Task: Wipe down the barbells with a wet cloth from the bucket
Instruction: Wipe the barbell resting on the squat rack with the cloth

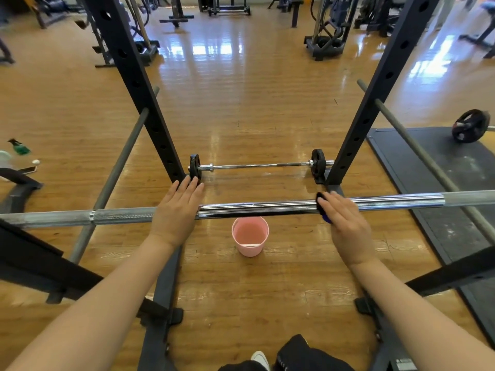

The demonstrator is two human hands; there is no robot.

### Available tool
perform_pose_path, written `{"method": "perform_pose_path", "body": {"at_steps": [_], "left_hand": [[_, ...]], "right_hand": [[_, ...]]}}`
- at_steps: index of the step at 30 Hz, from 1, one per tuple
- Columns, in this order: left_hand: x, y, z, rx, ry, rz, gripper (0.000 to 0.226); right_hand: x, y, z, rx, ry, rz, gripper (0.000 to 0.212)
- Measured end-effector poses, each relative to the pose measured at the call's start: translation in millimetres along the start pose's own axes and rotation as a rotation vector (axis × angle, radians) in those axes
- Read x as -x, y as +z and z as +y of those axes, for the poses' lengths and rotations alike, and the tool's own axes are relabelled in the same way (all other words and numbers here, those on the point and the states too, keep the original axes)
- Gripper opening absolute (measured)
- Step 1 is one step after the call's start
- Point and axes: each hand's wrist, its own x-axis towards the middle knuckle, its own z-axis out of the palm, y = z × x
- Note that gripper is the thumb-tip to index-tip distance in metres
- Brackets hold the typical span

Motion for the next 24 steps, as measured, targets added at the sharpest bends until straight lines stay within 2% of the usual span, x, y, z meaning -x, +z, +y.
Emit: {"method": "perform_pose_path", "body": {"at_steps": [3, 5, 9, 11, 13, 15, 18, 20, 24], "left_hand": [[-3.2, -1.3, -0.6, -0.042, -0.026, -0.057, 0.055], [-5.4, -8.7, 1.7, -0.016, -0.053, -0.148, 0.06], [-16.5, -20.6, 0.9, 0.038, -0.078, -0.415, 0.064], [-22.0, -24.1, -1.2, 0.083, -0.085, -0.507, 0.064], [-25.8, -26.5, -3.3, 0.096, -0.082, -0.588, 0.065], [-25.9, -27.7, -2.7, 0.098, -0.066, -0.594, 0.069], [-22.4, -26.9, -0.3, 0.089, -0.061, -0.503, 0.073], [-20.7, -24.3, 0.0, 0.083, -0.072, -0.454, 0.073], [-19.2, -23.5, 0.0, 0.09, -0.072, -0.453, 0.074]], "right_hand": [[2.7, -0.8, -0.2, 0.027, 0.136, 0.036, 0.046], [-0.8, 7.9, -15.1, 0.035, 0.185, 0.046, 0.041], [-11.5, 23.3, -46.6, -0.029, 0.094, 0.02, 0.038], [-12.7, 17.4, -41.4, -0.045, 0.063, -0.033, 0.051], [-6.7, 5.2, -22.7, -0.037, 0.102, -0.057, 0.055], [0.8, -5.8, -5.5, -0.027, 0.226, -0.027, 0.051], [-2.3, -3.2, -13.6, -0.027, 0.31, 0.011, 0.051], [-11.4, 9.8, -37.9, -0.068, 0.24, -0.045, 0.054], [-28.5, 25.8, -69.7, -0.163, 0.052, -0.129, 0.056]]}}
